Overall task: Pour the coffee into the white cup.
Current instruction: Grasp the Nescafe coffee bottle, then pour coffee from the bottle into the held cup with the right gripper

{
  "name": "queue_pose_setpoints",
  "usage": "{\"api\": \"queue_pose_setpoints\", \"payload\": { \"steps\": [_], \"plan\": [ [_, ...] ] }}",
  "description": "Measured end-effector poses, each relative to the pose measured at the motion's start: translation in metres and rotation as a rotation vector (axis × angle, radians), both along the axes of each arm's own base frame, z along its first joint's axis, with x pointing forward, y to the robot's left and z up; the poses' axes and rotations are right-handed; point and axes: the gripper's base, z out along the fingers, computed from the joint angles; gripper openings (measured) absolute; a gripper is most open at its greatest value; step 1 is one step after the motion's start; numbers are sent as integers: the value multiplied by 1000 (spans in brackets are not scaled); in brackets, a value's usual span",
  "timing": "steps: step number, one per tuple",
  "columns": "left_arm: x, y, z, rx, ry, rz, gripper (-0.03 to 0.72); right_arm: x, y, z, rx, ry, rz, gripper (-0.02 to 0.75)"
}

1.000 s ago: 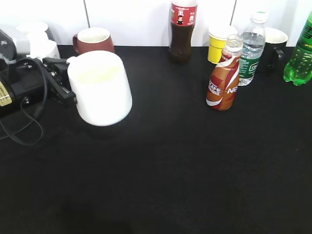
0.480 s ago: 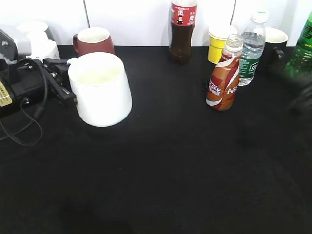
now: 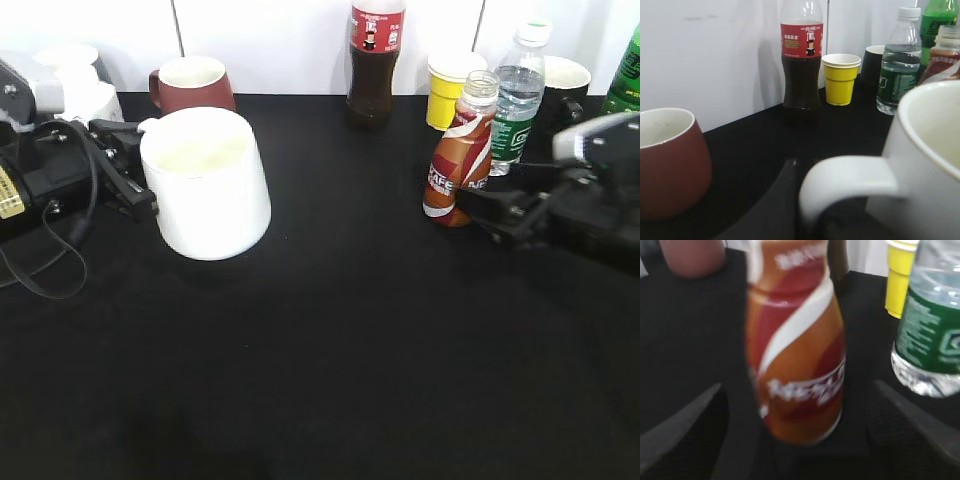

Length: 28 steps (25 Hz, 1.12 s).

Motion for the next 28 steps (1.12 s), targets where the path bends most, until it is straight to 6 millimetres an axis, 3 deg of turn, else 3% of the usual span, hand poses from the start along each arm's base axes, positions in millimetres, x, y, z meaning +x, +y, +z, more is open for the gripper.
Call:
{"api": "queue_pose_setpoints", "payload": {
  "steps": [10, 15, 22, 24, 28],
  "plan": [
    [0, 0, 0, 0, 0, 0, 41, 51, 26, -22, -18, -35, 91, 648],
    [0, 0, 0, 0, 0, 0, 41, 53, 29, -27, -19, -28, 96, 515],
    [-4, -5, -1, 21, -1, -51, 41, 52, 29, -26, -3, -44, 103, 515],
    [-11, -22, -2, 25, 6, -121, 41, 48, 33, -5, -44, -99, 173, 515],
    [-14, -72, 12, 53, 7, -248, 41, 30, 42, 76, -197, -264, 216, 515]
  ]
}}
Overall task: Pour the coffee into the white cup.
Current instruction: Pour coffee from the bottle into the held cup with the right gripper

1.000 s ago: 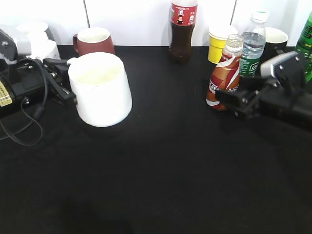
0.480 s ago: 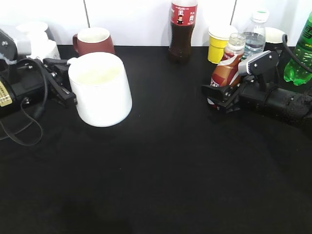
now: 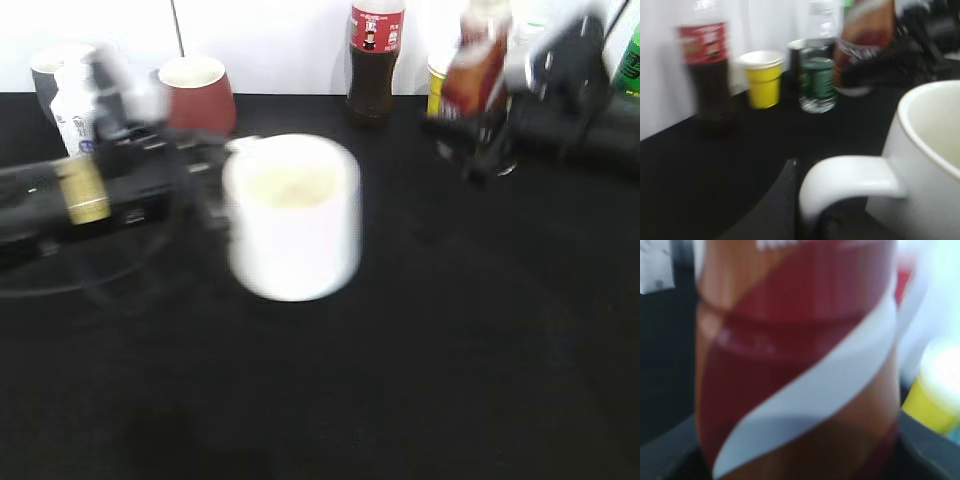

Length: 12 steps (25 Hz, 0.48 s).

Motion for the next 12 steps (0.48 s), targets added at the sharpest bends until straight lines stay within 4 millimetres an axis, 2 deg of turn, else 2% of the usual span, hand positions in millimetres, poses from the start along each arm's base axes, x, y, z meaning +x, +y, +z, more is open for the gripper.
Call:
{"api": "queue_pose_setpoints", "payload": {
  "steps": [3, 5, 9, 12],
  "plan": [
    [-4, -36, 16, 3, -33, -79, 41, -17, 3, 39, -56, -118, 36, 515],
    [-5, -48, 22, 3, -44, -91, 41, -24, 0, 53, -97, -174, 28, 515],
    [0, -58, 31, -8, -67, -94, 41, -27, -3, 58, -333, -364, 54, 515],
    [3, -70, 23, -8, -49, -111, 41, -27, -3, 58, -506, -531, 93, 515]
  ]
}}
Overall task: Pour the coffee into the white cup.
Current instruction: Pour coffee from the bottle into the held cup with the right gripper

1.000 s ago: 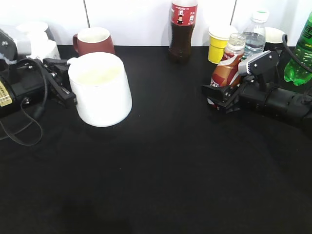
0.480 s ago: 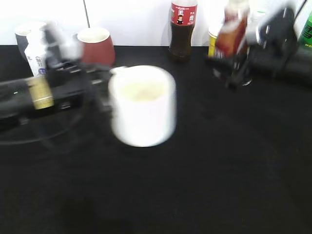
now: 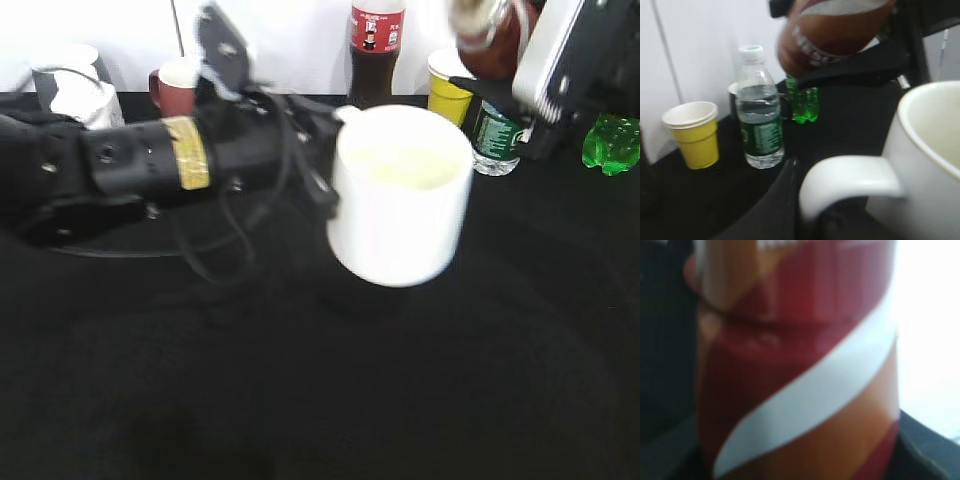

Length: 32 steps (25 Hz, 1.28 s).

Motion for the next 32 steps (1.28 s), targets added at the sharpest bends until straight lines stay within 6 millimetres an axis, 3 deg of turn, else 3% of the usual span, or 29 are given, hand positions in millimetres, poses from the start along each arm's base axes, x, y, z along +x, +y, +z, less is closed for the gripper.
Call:
{"api": "queue_pose_setpoints", "payload": {
  "steps": [9, 32],
  "plan": [
    [2, -3, -1, -22, 18, 17, 41, 3, -3, 3, -249, -277, 4, 515],
    [0, -3, -3, 5, 9, -5, 41, 3, -3, 4, -329, -360, 18, 515]
  ]
}}
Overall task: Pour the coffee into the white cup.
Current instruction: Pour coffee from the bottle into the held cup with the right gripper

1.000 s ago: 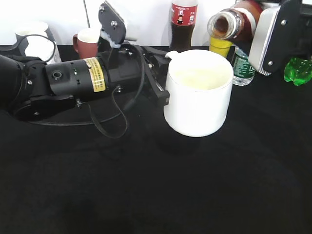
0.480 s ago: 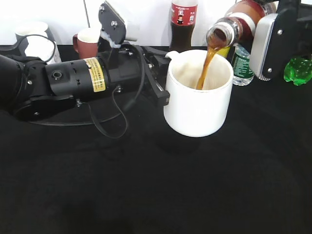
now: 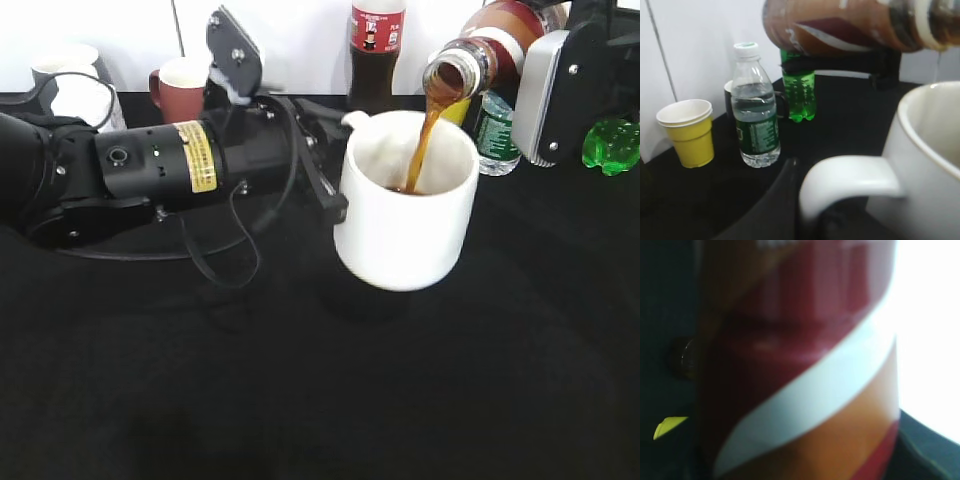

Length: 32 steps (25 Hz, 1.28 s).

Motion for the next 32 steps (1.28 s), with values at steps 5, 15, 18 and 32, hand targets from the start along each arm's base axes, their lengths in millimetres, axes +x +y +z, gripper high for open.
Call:
{"api": "queue_pose_setpoints", "payload": {
  "steps": [5, 15, 18, 32],
  "plan": [
    [0, 0, -1, 12, 9, -4, 41, 0, 0, 0, -31, -28, 3, 515],
    [0, 0, -2, 19, 11, -3, 41, 0, 0, 0, -80, -74, 9, 515],
    [0, 0, -2, 20, 10, -5, 41, 0, 0, 0, -85, -82, 12, 515],
    [0, 1, -4, 39, 17, 7, 41, -2, 2, 5, 137, 56, 19, 515]
  ]
}}
